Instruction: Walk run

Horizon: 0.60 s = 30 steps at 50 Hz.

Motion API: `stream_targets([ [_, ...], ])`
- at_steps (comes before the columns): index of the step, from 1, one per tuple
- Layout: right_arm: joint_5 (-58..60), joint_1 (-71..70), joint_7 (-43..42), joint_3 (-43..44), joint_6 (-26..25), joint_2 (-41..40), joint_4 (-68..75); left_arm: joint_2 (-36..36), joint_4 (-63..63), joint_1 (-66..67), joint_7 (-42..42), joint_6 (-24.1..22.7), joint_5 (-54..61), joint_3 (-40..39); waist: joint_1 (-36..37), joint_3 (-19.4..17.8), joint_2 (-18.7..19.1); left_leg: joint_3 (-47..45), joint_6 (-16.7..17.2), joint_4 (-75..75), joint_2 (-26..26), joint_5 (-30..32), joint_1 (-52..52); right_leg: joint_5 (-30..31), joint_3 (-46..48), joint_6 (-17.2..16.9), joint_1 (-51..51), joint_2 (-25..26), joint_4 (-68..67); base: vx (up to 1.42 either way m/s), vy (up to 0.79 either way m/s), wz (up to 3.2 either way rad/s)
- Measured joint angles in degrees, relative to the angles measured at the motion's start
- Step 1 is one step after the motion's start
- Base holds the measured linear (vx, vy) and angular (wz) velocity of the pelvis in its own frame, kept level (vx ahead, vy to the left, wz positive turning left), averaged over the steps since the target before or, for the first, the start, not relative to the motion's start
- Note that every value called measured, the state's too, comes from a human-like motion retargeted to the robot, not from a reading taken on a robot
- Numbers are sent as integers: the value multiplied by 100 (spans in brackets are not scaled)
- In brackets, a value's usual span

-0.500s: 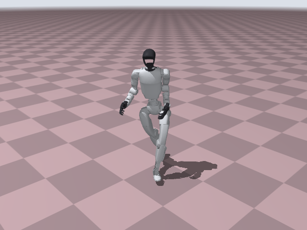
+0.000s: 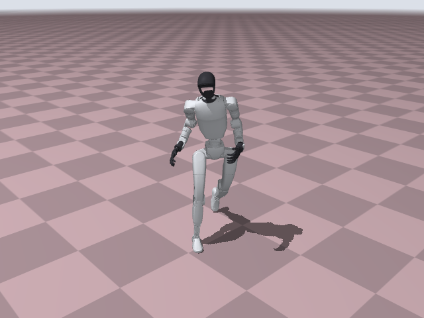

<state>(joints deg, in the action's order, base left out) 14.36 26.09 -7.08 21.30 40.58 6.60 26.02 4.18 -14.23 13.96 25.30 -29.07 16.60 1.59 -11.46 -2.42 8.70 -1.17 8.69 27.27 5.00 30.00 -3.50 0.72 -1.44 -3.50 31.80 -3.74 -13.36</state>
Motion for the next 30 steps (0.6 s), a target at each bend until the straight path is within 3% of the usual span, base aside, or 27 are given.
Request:
stream_targets([
  [2, -60, -645, -43, -81, -129, 244, 34, 99, 213, 312, 259, 60, -80, -176, 446, 7, 110, -378, 3, 1781, -9, -166, 681, -1237, -485, 706, -212, 500, -984, 195, -45, -81],
  [3, -169, -1016, 12, -90, -247, 359, 62, 85, 215, 428, 439, 93, -120, -197, 487, -3, 248, -90, -38, 2719, 110, -664, 1134, -1626, -279, 647, -213, 439, -1437, 169, -25, 12],
  [5, -519, -1910, 666, 289, -371, 583, 157, -56, 144, 556, 599, 147, -145, -225, 830, 105, 113, -379, -201, 4194, 105, -1584, 2220, -2129, -309, 587, -516, 294, -1673, 156, -14, 1],
  [8, -1052, -2799, 727, 58, -359, 745, -162, -201, 80, 877, 609, 99, -164, -179, 1540, 166, -171, -1381, -1113, 4797, -662, -2906, 3613, -2500, -388, 826, -1345, 490, -1456, 186, -10, -43],
  [10, -1409, -3069, 485, -32, -257, 909, -442, -243, -49, 1017, 711, 106, -224, -138, 1852, 222, -135, -1414, -1383, 4450, -917, -3448, 4507, -2093, -99, 835, -2011, 650, -858, 177, 2, 48],
  [12, -1636, -3017, 421, -163, -191, 993, -701, -272, -201, 1093, 825, 157, -273, -161, 2394, 317, -470, -1874, -1566, 3371, -933, -3759, 5062, -859, 38, 690, -2722, 664, -129, 205, 2, -2],
  [15, -1745, -2540, 727, -164, -390, 887, -1011, -241, -497, 1017, 912, 142, -374, -268, 3032, 468, -1125, -2584, -1694, 1106, -898, -4167, 5425, 1980, 55, -310, -3552, 427, 690, 197, -4, 14],
  [16, -1582, -2306, 861, -124, -542, 792, -1064, -263, -553, 938, 832, 152, -391, -299, 3122, 454, -1313, -2670, -1715, 434, -827, -4267, 5337, 2549, 468, -721, -3695, 211, 572, 236, 2, 56],
  [17, -1379, -2099, 969, -80, -694, 682, -1089, -278, -588, 833, 740, 156, -410, -341, 3133, 414, -1461, -2698, -1755, -85, -763, -4352, 5241, 2928, 754, -1025, -3744, 90, 184, 237, -16, 102],
  [18, -1096, -1945, 1024, -30, -844, 542, -1061, -282, -579, 672, 622, 151, -432, -404, 2984, 325, -1533, -2609, -1832, -300, -715, -4409, 5128, 2928, 784, -1119, -3607, 158, -744, 204, -44, 157],
  [20, -426, -1794, 998, -22, -1100, 273, -808, -323, -433, 299, 273, 134, -471, -522, 2552, 106, -1586, -2314, -2369, -171, -571, -3704, 4810, 2928, 600, -1150, -3427, 480, -2187, 190, -63, 201],
  [22, 166, -1545, 930, -159, -1172, 27, -232, -329, -87, 49, -155, 152, -463, -520, 1951, 190, -1374, -2002, -2369, 760, -551, -5388, 4371, 2880, -51, -981, -3315, 1512, -2330, 263, -24, 182],
  [23, 388, -1187, 969, -217, -1138, -98, 146, -317, 73, 51, -322, 150, -457, -423, 1783, 300, -1028, -1103, -2369, 1069, -621, -5500, 4341, 2735, -98, -877, -3133, 2060, -2620, 267, 33, 152],
  [24, 516, -852, 1016, -266, -1109, -198, 575, -335, 136, -103, -345, 148, -410, -459, 1586, 323, -767, -682, -2369, 1381, -654, -5784, 4184, 2297, 105, -567, -2729, 2190, -3247, 245, 41, 147],
  [27, 276, -49, 1642, -144, -965, -474, 1849, -329, -42, -1093, -142, 197, -192, -618, 1025, 342, -427, -288, -2369, 1499, -264, -6427, 3342, 407, 633, 493, -955, 1557, -4964, 230, -4, 196],
  [28, -39, 370, 2003, -59, -950, -578, 2097, -314, -133, -1295, -212, 186, -153, -335, 1252, 462, -642, -621, -2369, 1132, -108, -6376, 2901, 59, 596, 930, -491, 1028, -5020, 215, -24, 147],
  [30, -600, 1187, 2312, -120, -869, -896, 2173, -147, -164, -1552, -415, 90, -46, 139, 874, 502, -643, -197, -2197, 292, 196, -5965, 1991, -387, 1030, 1240, 472, 133, -4868, 216, -41, 242],
])
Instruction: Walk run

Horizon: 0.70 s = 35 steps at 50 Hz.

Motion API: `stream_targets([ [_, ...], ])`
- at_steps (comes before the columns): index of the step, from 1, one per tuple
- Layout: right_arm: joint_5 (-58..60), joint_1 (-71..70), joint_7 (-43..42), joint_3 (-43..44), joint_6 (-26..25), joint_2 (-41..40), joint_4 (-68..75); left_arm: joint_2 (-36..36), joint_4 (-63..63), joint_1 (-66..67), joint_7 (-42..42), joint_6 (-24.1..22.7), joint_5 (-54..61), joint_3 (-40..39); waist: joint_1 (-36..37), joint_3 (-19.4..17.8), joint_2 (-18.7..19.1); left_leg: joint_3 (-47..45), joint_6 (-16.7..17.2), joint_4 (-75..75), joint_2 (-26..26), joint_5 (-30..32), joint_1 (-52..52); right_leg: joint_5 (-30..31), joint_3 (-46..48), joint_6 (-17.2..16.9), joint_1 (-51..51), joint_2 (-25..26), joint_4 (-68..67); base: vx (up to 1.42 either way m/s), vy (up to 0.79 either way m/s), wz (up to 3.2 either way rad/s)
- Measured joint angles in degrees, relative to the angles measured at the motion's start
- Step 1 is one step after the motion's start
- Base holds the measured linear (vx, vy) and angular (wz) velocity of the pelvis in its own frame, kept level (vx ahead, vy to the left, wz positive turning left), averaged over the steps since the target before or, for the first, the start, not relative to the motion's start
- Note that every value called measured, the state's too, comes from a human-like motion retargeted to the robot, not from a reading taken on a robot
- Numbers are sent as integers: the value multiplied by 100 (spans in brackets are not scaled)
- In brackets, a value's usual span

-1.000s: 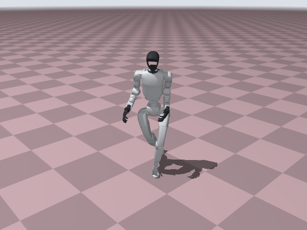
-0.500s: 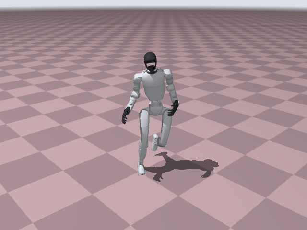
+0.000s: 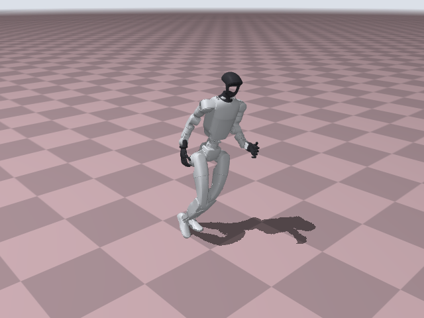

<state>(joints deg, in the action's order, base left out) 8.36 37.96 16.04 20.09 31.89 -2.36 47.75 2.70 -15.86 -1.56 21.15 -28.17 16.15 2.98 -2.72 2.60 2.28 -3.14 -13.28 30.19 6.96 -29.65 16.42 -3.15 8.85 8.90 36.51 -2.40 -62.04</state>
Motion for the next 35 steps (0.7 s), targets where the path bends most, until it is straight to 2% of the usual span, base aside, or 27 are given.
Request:
stream_targets([
  [2, -268, 485, -44, 244, 221, -276, -79, 71, -1, 58, 64, -63, 136, 149, -486, 7, 322, 503, 446, -916, -17, 1164, -905, -43, 96, -362, 671, -73, 876, 229, -49, 264],
  [3, -441, 638, -119, 419, 350, -386, -146, 56, -10, 177, 156, -66, 210, 190, -694, 25, 530, 611, 747, -1308, -191, 2148, -1277, -4, 128, -619, 914, -46, 1479, 228, -44, 205],
  [5, -883, 727, -306, 667, 605, -522, -389, 13, 9, 502, 291, -59, 353, 240, -1117, 28, 939, 600, 1455, -1821, -592, 4558, -1840, -28, 17, -1142, 1152, 36, 2924, 232, -47, 145],
  [6, -1066, 678, -439, 700, 680, -536, -617, 9, 58, 701, 304, -68, 403, 227, -1266, -58, 1095, 773, 1965, -1800, -684, 5402, -2018, -120, 95, -1326, 1051, 45, 3603, 227, -52, 65],
  [7, -1221, 576, -587, 725, 724, -539, -868, 6, 115, 895, 325, -83, 444, 203, -1388, -160, 1228, 759, 2399, -1567, -820, 5965, -2136, -246, 141, -1453, 925, 92, 4181, 222, -55, 6],
  [8, -1316, 367, -764, 738, 709, -517, -1164, 4, 187, 1081, 362, -109, 467, 159, -1456, -295, 1318, 372, 2680, -912, -1041, 5965, -2133, -440, 124, -1464, 748, 216, 4558, 220, -57, -12],
  [9, -1353, 64, -948, 772, 689, -471, -1463, -19, 240, 1225, 409, -107, 473, 107, -1479, -364, 1278, 314, 2757, -530, -933, 5965, -2175, -431, 162, -1348, 554, 165, 4767, 215, -55, -21],
  [10, -1359, -285, -1134, 818, 666, -413, -1764, -53, 284, 1348, 460, -92, 470, 50, -1479, -400, 1174, 422, 2732, -284, -662, 5965, -2239, -321, 226, -1168, 351, 28, 4893, 212, -50, -38],
  [11, -1320, -710, -1331, 821, 641, -297, -2065, -103, 332, 1411, 521, -49, 450, -25, -1363, -401, 946, 483, 2769, -11, -159, 5965, -2200, -56, 312, -722, 208, -108, 4662, 215, -50, -67],
  [12, -1294, -1099, -1507, 770, 621, -165, -2354, -146, 377, 1533, 612, -26, 403, -154, -1237, -411, 771, 428, 2760, 444, 226, 5892, -2066, -32, 20, -379, 67, -80, 4299, 222, -58, -117],
  [13, -1294, -1414, -1641, 613, 612, 0, -2619, -174, 416, 1772, 761, -40, 301, -391, -1091, -441, 703, 143, 2662, 1262, 375, 5672, -1740, -490, -1024, -241, -72, 277, 3670, 247, -65, -91],
  [14, -1321, -1734, -1741, 550, 570, 138, -2823, -185, 375, 2064, 856, -70, 209, -441, -970, -403, 801, 66, 2418, 2326, 306, 5234, -1269, -880, -1129, -145, -248, 397, 3240, 283, -70, -28],
  [15, -1360, -2056, -1823, 534, 511, 264, -2995, -188, 295, 2382, 923, -107, 123, -400, -862, -331, 982, 93, 2100, 3514, 130, 4687, -726, -1237, -763, -70, -442, 399, 2909, 299, -61, -23],
  [17, -1804, -2710, -1569, 705, 517, 541, -3200, -175, 40, 2544, 974, -125, 48, -206, 150, 44, 545, -734, 1494, 4522, -271, 3772, 642, -1540, -1151, 149, -1253, 570, 3244, 288, -44, -139],
  [18, -2040, -2937, -1536, 525, 581, 661, -3323, -152, -54, 2613, 1021, -125, 2, -193, 651, 140, 313, -1242, 1236, 4507, -575, 3360, 1146, -1441, -1411, 217, -1691, 702, 3549, 272, -27, -144],
  [20, -2367, -3141, -1516, 258, 711, 820, -3591, -61, -223, 2718, 1085, -160, -124, -146, 1042, 262, 158, -1331, 903, 4055, -970, 2799, 2138, -565, -1220, 96, -2631, 890, 4381, 245, -18, 4],
  [23, -2094, -2943, -1183, 74, 563, 1118, -3799, -66, -381, 2799, 1083, -132, -254, -295, 1730, 174, -604, -1662, 682, 1983, -769, 2609, 3106, 2642, -1137, -806, -3693, 437, 5274, 251, -25, -4],
  [24, -1791, -2776, -1088, 52, 420, 1202, -3800, -63, -388, 2794, 1033, -127, -275, -346, 1867, 63, -850, -1947, 540, 1140, -789, 2474, 3138, 3136, -984, -1239, -3885, 204, 4964, 242, -31, -12],
  [25, -1429, -2583, -1004, 55, 253, 1279, -3783, -54, -386, 2774, 965, -125, -289, -388, 1940, -78, -1076, -2296, 367, 276, -829, 2299, 3056, 3315, -733, -1717, -4008, -54, 4382, 254, -32, 51],
  [27, -343, -2345, -1250, -25, -101, 1250, -3627, -11, -326, 2444, 731, -127, -272, -482, 1882, -267, -1238, -1859, 341, -1240, -365, 1921, 2892, 3315, -433, -1878, -4216, -183, 3352, 263, -36, 86],
  [28, 68, -2255, -1454, -156, -205, 1207, -3464, 12, -246, 2265, 641, -128, -265, -516, 1811, -380, -1274, -1545, 605, -1670, -153, 1857, 2798, 3315, -1114, -1914, -4327, 210, 2925, 250, -41, 129],
  [29, 386, -2187, -1665, -284, -263, 1094, -3230, 62, -140, 2055, 567, -83, -251, -497, 1635, -476, -1207, -1429, 573, -1772, -98, 1996, 2649, 3315, -1339, -2104, -4386, 645, 2464, 259, -45, 184],
  [30, 657, -2129, -1879, -410, -297, 946, -2959, 125, -21, 1831, 500, -16, -233, -450, 1405, -564, -1088, -1411, 393, -1708, -121, 2236, 2471, 3315, -1338, -2370, -4420, 1101, 1984, 279, -79, 187],
  [32, 681, -1863, -1738, -715, -201, 523, -2380, 278, 312, 1459, 322, 132, -238, -368, 1091, -488, -985, -1182, -161, -336, -372, 1870, 2391, 3308, -986, -2206, -4193, 1835, 1307, 304, -83, 121],
  [33, 591, -1539, -1439, -814, -147, 268, -2052, 354, 468, 1450, 229, 152, -286, -299, 952, -365, -824, -285, -127, 380, -264, 1481, 2362, 3286, -734, -2019, -4035, 2122, 1001, 324, -31, 84],
  [35, 302, -957, -666, -649, -128, -114, -1290, 362, 477, 1190, 272, 206, -175, -395, 699, -176, -713, -238, -97, 1475, -443, 409, 2013, 2455, -163, -1273, -3209, 1758, -418, 298, -32, 70],
])
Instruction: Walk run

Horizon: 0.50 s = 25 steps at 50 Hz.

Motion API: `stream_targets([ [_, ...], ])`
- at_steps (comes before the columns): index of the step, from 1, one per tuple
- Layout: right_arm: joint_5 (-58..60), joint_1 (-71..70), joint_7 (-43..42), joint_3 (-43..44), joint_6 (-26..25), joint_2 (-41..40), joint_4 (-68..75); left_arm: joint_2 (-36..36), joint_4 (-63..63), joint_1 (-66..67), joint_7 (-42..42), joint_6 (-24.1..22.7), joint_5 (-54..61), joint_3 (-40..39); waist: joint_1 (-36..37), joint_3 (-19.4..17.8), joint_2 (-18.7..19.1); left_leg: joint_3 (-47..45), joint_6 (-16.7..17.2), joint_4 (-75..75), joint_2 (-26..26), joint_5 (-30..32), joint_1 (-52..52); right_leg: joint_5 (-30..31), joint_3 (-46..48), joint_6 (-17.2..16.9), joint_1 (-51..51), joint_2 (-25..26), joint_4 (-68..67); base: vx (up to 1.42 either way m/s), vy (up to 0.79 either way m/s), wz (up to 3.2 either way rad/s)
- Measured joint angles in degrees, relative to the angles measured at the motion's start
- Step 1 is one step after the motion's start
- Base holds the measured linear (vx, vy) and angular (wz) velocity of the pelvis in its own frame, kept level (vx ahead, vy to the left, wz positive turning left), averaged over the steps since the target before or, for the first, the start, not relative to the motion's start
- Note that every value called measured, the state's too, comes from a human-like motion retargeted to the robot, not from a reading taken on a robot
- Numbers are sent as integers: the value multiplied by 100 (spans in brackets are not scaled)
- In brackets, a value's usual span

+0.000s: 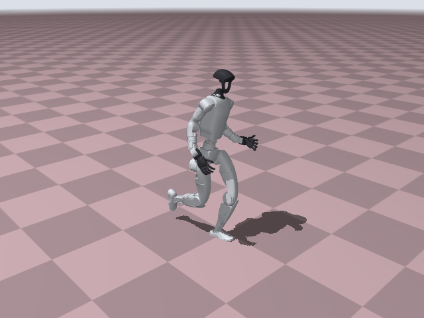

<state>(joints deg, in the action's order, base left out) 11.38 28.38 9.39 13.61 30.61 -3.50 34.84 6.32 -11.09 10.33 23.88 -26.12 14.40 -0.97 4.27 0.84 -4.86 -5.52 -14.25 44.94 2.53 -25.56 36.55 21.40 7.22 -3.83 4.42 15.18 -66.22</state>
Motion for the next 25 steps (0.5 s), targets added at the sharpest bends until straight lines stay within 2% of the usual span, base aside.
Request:
stream_targets([
  [2, -630, 416, 575, 53, 48, -91, 430, -54, -115, -315, 80, 47, 234, -111, -216, 251, 215, 22, 279, -390, -101, -338, -977, -919, -7, 670, 1128, -251, -557, 282, -57, 32],
  [3, -1013, 700, 835, 196, 145, -71, 511, -89, -121, -337, -3, -12, 359, 132, -216, 390, 264, -118, 387, -780, -80, -241, -1495, -1258, -17, 982, 1572, -502, -378, 251, -41, 35],
  [5, -1562, 1223, 1126, 435, 289, -3, 543, -94, -70, -245, -83, -126, 640, 376, -454, 526, 441, -164, 848, -1658, -44, 691, -2456, -1591, -47, 1107, 2424, -862, 322, 246, -42, 86],
  [7, -1899, 1536, 1200, 797, 485, 55, 460, -72, -41, -48, -1, -181, 863, 468, -1048, 566, 875, 55, 1587, -2484, -341, 2673, -3299, -1716, -12, 635, 2970, -1079, 1614, 245, -44, 176],
  [8, -2090, 1643, 1164, 980, 641, 113, 371, -67, -12, 73, 51, -192, 957, 535, -1320, 575, 1106, 162, 1994, -2861, -556, 3924, -3654, -1746, 72, 460, 3153, -1253, 2348, 243, -46, 166],
  [10, -2403, 1780, 898, 1318, 959, 168, 70, -54, 73, 316, 193, -168, 1061, 554, -1684, 439, 1457, 800, 2902, -3049, -741, 5556, -4192, -1815, 62, 195, 3266, -1481, 3951, 232, -47, 96],
  [12, -2429, 1581, 327, 1464, 1195, 248, -440, -109, 203, 448, 427, -133, 1065, 383, -1789, 178, 1437, 383, 2925, -1922, -637, 5556, -4355, -2339, -677, 109, 3081, -1544, 5328, 253, -68, -2],
  [13, -2321, 1414, 52, 1489, 1217, 251, -722, -108, 257, 502, 490, -131, 1038, 340, -1798, 109, 1464, 630, 2925, -1710, -628, 5556, -4490, -2584, -859, 72, 2941, -1565, 5904, 231, -79, -34],
  [15, -1903, 854, -420, 1592, 1050, 268, -1315, -124, 347, 545, 560, -96, 999, 279, -1671, -73, 1334, 921, 2875, -1170, -266, 5556, -4750, -2828, -909, 265, 2654, -1747, 6308, 246, -89, -29],
  [16, -1776, 519, -500, 1651, 950, 355, -1590, -131, 370, 555, 586, -77, 1019, 262, -1760, -165, 1053, 893, 2775, -717, 79, 5556, -4811, -1832, -952, 104, 2547, -1906, 5972, 266, -91, 8],
  [17, -1671, 211, -554, 1632, 852, 450, -1856, -140, 386, 620, 635, -62, 1025, 182, -1755, -204, 870, 783, 2668, -210, 360, 5505, -4774, -1324, -1069, 174, 2464, -1890, 5508, 264, -97, -47],
  [18, -1610, -40, -556, 1455, 756, 565, -2102, -156, 384, 795, 731, -55, 1001, -21, -1562, -137, 880, 509, 2546, 407, 512, 5354, -4541, -1793, -1331, 704, 2427, -1524, 4784, 268, -95, -99],
  [19, -1579, -298, -590, 1423, 674, 623, -2245, -209, 261, 995, 815, -61, 955, 0, -1352, -49, 990, 345, 2291, 1246, 380, 4925, -4174, -2222, -1381, 833, 2323, -1388, 4247, 274, -81, -81],
  [20, -1563, -560, -639, 1464, 598, 653, -2336, -279, 77, 1207, 895, -74, 898, 133, -1134, 50, 1151, 237, 1971, 2198, 107, 4359, -3740, -2630, -1324, 761, 2186, -1368, 3803, 290, -64, 0],
  [22, -1856, -1163, -499, 1486, 569, 724, -2479, -491, -214, 1273, 740, -13, 973, 296, -684, 372, 939, -393, 1140, 2802, -234, 3457, -2615, -3040, -1294, 1149, 1397, -1200, 4020, 267, -49, -60],
  [23, -2051, -1445, -515, 1287, 612, 768, -2579, -576, -281, 1310, 681, -57, 937, 355, -220, 493, 765, -830, 1013, 2665, -276, 3046, -2104, -2946, -1587, 1266, 1050, -1096, 4271, 211, -28, -127],
  [25, -2422, -1710, -588, 1002, 753, 762, -2813, -628, -358, 1400, 649, -180, 737, 449, 181, 565, 596, -1039, 818, 1975, -384, 2506, -1182, -1961, -1481, 1065, 428, -962, 4757, 211, -24, -27],
])
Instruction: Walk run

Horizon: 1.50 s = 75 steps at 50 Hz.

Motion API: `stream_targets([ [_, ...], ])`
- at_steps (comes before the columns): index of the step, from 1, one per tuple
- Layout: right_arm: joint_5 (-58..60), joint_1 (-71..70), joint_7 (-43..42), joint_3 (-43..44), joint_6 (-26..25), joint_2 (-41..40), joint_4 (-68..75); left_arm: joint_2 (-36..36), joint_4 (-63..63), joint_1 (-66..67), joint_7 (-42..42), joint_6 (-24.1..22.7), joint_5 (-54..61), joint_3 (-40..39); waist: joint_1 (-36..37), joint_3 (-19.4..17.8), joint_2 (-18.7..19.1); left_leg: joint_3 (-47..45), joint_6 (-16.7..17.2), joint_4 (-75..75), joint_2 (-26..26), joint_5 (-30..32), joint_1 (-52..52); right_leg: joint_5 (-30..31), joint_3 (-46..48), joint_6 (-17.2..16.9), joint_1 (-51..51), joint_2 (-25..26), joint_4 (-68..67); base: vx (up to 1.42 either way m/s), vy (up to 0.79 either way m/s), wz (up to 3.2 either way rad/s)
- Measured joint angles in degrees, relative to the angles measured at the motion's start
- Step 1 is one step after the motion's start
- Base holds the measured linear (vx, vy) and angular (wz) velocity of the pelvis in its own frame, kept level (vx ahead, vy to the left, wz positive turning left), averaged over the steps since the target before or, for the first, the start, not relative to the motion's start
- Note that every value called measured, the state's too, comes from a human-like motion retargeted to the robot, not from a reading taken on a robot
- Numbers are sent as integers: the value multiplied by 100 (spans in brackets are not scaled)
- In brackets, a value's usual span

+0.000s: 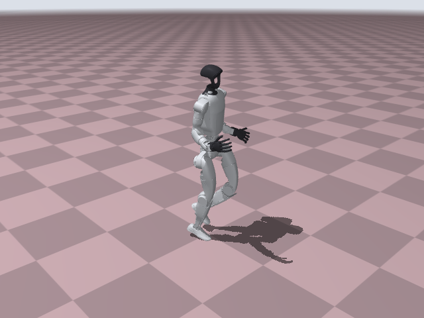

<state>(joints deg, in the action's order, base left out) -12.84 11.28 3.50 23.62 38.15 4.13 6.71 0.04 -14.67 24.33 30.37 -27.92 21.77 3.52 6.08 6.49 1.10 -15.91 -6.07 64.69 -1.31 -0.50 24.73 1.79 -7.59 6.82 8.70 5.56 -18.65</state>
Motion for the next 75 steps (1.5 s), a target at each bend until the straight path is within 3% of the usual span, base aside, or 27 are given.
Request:
stream_targets([
  [3, -131, 93, 143, -333, -3, 32, -283, 18, -139, 53, 23, -11, -287, -81, 641, -52, -571, -182, 11, -2218, 563, -250, 844, 2597, 265, -1438, -951, -452, 507, 259, -38, 13],
  [5, -23, 246, 373, -444, -192, 71, -384, 152, -205, -34, -7, -1, -451, -121, 963, -232, -810, -369, 7, -3747, 614, -530, 960, 2821, 1032, -2182, -1189, -600, -477, 226, -69, 31],
  [10, 821, 353, 755, -774, -622, -13, -388, 390, 87, -690, -361, -22, -752, -456, 806, -482, -565, 44, 501, -5977, 431, -923, 962, 2821, 1063, -2182, -1844, 542, -1428, 231, -75, 69],
  [12, 1159, 584, 697, -1036, -635, -46, -122, 460, 478, -808, -623, 95, -755, -406, 852, -493, -336, 135, -721, -5093, 78, -369, 989, 2821, 1065, -1989, -2056, 719, -1802, 285, -77, 9],
  [13, 1275, 826, 799, -1138, -598, -83, 92, 542, 643, -829, -781, 141, -762, -349, 502, -366, -280, 342, -850, -3874, -187, -1070, 1093, 2820, 1641, -1409, -1942, 925, -2053, 293, -74, 126],
  [15, 1378, 1818, 1300, -936, -471, -220, 779, 542, 681, -713, -868, 49, -708, 9, 293, 52, 51, 2583, -893, -2802, 831, -1650, 1060, 2128, 2169, -822, -1360, 1031, -3444, 286, 18, 150],
  [17, 1008, 2240, 1746, -1316, -691, -109, 1282, 313, 421, -1052, -540, 201, -464, -561, -72, 65, 15, 1027, -893, -2070, -25, -2430, 620, 1155, 1447, -689, -178, 777, -4664, 254, -15, 14],
  [18, 720, 2445, 1993, -1253, -788, -48, 1396, 221, 353, -1086, -597, 173, -454, -357, -48, 217, 116, 1076, -893, -2426, 159, -2510, 160, 811, 1174, -726, 318, 670, -4635, 222, -8, 6],
  [20, 422, 2796, 2250, -883, -899, 23, 1481, 130, 335, -950, -846, -44, -392, 93, -18, 416, 112, 815, -696, -3355, 434, -2088, -786, 421, 878, -726, 1053, 177, -3838, 202, -2, 61],
  [26, 1006, 2951, 1243, -124, -375, -95, 1380, -30, -100, -750, -661, 16, 84, 258, -1271, 148, 476, 1262, 964, -4831, 310, 2157, -2921, -55, 696, -1272, 1730, -663, 617, 185, -31, 165],
  [30, 1330, 2540, 514, -140, -130, -264, 984, 119, 38, -789, -491, 20, 162, 184, -1512, -269, 474, 1627, 1525, -4055, 321, 3050, -3544, -1193, 587, -1564, 1569, -968, 1967, 188, -69, 57],
  [32, 1518, 2181, 228, -198, -133, -304, 710, 255, 150, -963, -385, 7, 146, 141, -1701, -513, 91, 1566, 1246, -3173, 652, 2753, -3605, -475, 432, -1642, 1557, -1342, 1349, 152, -62, 122],
  [33, 1614, 2010, 76, -283, -88, -325, 568, 382, 167, -1061, -280, -37, 139, 81, -1829, -543, -30, 1514, 1128, -2436, 674, 2365, -3423, 716, 399, -1706, 1520, -1376, 937, 193, -91, 81],
  [35, 1662, 1936, -516, -833, 116, -320, 447, 581, -18, -778, 33, -321, -64, -137, -1370, -367, 185, 606, 626, -1208, 282, 1508, -3148, -176, -1588, -926, 1162, 103, -7, 250, -113, -5],
  [37, 1025, 1287, -965, -730, 655, -541, 661, 708, -596, -678, 319, -574, -313, -152, -1407, -302, 548, 1375, 444, 205, -169, 290, -2114, -506, 681, -931, 1098, -557, -765, 213, -67, 104],
  [40, -443, 358, -405, -1395, 649, -650, 496, 859, -720, -516, 4, -760, -784, 22, -493, 37, 204, 172, 36, -301, 122, -820, -932, -609, 92, -570, 493, -339, -433, 129, -19, -108],
  [45, -1010, 104, 796, -1431, 34, -143, -9, 1119, -442, -283, 112, -781, -1712, -86, 284, -12, -265, 252, -113, -3168, 724, -1121, 452, 1255, 987, -1156, -811, -449, 793, 155, -27, 50],
  [48, -301, 201, 652, -1293, -102, 260, -237, 1180, -368, -279, 84, -727, -1717, -94, 763, -85, -515, -56, -357, -5322, 854, -773, 532, 2468, 1047, -2040, -1566, -242, 1167, 148, -48, 41],
  [50, 254, 201, 495, -1254, -210, 407, -393, 1161, -333, -379, 63, -687, -1535, -176, 869, -135, -587, -623, 108, -5916, 367, -500, 605, 2821, 1754, -2182, -1633, 50, 725, 146, -95, 63],
  [52, 664, 175, 387, -1283, -258, 510, -416, 1112, -255, -458, -22, -669, -1327, -247, 981, -231, -608, -905, -6, -5622, -16, -98, 588, 2821, 1599, -2182, -1610, 306, -405, 163, -106, 36],
  [54, 1037, 294, 456, -1283, -266, 554, -300, 1090, -65, -384, -198, -666, -1137, -230, 743, -200, -751, -255, -893, -4462, 220, -946, 595, 2821, 1267, -2182, -1614, 496, -1372, 204, -82, 123],
  [57, 1534, 817, 880, -1117, -143, 292, 281, 781, -265, -469, -79, -517, -899, -587, 245, 86, -137, 1337, -893, -2949, 496, -2057, 681, 2396, 772, -2087, -1206, 1160, -2219, 192, 48, 101],
  [61, 1536, 1265, 1154, -1154, -184, 263, 1153, 84, -529, -788, -541, -511, -733, -235, 202, 186, 280, 687, -883, -3575, 287, -2091, -482, 991, 416, -1207, 73, 515, -2667, 117, 30, 76],
  [68, 1740, 2133, 842, -697, 8, -265, 1368, -25, -611, -969, -429, -181, 224, 296, -985, -190, 215, 1637, 38, -5099, 798, -108, -2341, 241, -73, -1303, 1029, -493, 725, 99, -23, 260],
  [70, 1999, 2191, 296, -884, 285, -320, 1305, 229, -522, -1073, -364, -128, 344, 252, -1337, -384, 113, 2003, 596, -4970, 728, -11, -2782, 163, -1377, -2182, 809, -428, 1517, 95, -54, 207],
  [72, 2540, 2222, -456, -1239, 425, -275, 1210, 517, -381, -1154, -337, -65, 341, 249, -1302, -516, -132, 2096, 1398, -4246, 770, -315, -3016, 1013, -1378, -2112, 691, -532, 1540, 117, -57, 155],
  [75, 3317, 2283, -1188, -1968, 361, -273, 1214, 730, -301, -1205, -72, 38, 163, 293, -940, -353, -386, 1355, 1646, -2325, 988, -868, -2652, 189, -462, -1231, 667, -147, 273, 124, -53, 101],
])
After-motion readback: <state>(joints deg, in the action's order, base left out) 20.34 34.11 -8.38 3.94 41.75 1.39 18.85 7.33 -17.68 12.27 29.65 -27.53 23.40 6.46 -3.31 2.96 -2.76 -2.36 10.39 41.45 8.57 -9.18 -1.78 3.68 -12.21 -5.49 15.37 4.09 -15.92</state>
